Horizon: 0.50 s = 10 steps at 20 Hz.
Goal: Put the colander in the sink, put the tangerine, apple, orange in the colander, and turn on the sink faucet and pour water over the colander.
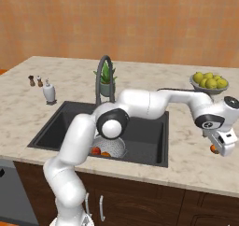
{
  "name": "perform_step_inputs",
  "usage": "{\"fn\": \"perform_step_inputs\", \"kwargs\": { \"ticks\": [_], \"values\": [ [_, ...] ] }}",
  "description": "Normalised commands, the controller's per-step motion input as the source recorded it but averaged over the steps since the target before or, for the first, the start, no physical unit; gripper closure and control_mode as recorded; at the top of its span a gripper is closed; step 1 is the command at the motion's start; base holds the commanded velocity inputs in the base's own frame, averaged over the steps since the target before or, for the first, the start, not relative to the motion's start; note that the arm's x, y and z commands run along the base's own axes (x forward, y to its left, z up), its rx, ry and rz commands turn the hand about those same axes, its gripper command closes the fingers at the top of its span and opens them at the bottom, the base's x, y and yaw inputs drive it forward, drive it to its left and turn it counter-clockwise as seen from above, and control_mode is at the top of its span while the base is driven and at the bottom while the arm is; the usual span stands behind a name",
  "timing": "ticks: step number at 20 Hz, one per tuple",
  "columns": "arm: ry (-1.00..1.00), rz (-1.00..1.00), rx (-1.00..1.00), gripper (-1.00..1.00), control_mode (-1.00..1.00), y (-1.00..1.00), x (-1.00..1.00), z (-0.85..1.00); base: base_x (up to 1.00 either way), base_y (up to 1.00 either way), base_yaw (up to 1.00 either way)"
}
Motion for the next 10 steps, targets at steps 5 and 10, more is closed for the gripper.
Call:
{"fn": "perform_step_inputs", "kwargs": {
  "ticks": [5, 10],
  "values": [
    [0.01, -0.04, -0.02, -1.00, -1.00, 0.04, 0.27, -0.23, 0.00, 0.00, 0.00],
    [0.06, 0.00, 0.00, -1.00, -1.00, -0.09, 0.17, -0.21, 0.00, 0.00, 0.00]
  ]
}}
